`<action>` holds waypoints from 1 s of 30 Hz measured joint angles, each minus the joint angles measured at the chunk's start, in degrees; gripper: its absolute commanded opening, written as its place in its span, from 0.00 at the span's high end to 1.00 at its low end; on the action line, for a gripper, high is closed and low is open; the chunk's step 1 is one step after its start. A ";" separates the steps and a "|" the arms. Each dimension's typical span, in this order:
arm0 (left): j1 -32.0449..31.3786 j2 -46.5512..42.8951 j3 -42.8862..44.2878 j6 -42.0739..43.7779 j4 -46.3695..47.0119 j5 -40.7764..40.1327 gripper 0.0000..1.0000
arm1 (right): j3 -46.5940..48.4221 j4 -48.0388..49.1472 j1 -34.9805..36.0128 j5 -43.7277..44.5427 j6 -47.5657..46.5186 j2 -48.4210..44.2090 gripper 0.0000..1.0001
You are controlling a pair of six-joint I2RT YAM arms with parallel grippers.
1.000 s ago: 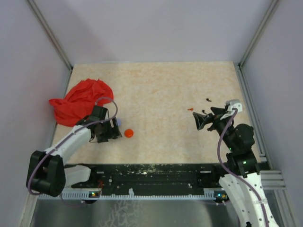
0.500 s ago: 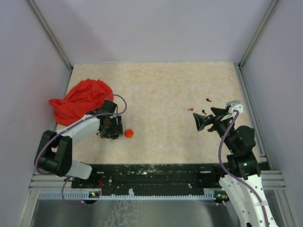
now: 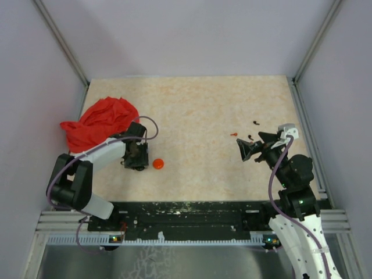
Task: Insert the wireless bluetooth earbuds into the charging case
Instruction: Pick up the charging case at the center of the board.
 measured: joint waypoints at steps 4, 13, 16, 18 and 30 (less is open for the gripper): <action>-0.44 0.63 0.55 0.70 -0.04 -0.24 0.44 | 0.00 0.17 0.00 0.00 0.04 0.00 0.02; -1.53 0.70 0.81 1.25 -0.02 -0.24 0.59 | 0.00 0.42 0.00 -0.37 0.11 0.00 0.02; -2.93 0.33 0.96 1.33 -0.04 0.02 0.61 | 0.00 0.72 0.00 -1.18 0.20 0.13 0.02; -4.59 -0.24 1.75 1.57 -0.17 0.07 0.61 | 0.00 0.92 0.00 -2.01 0.52 0.66 0.03; -13.18 -4.57 8.17 6.03 3.41 -0.33 0.65 | 0.15 0.98 0.11 -14.01 4.09 13.70 0.08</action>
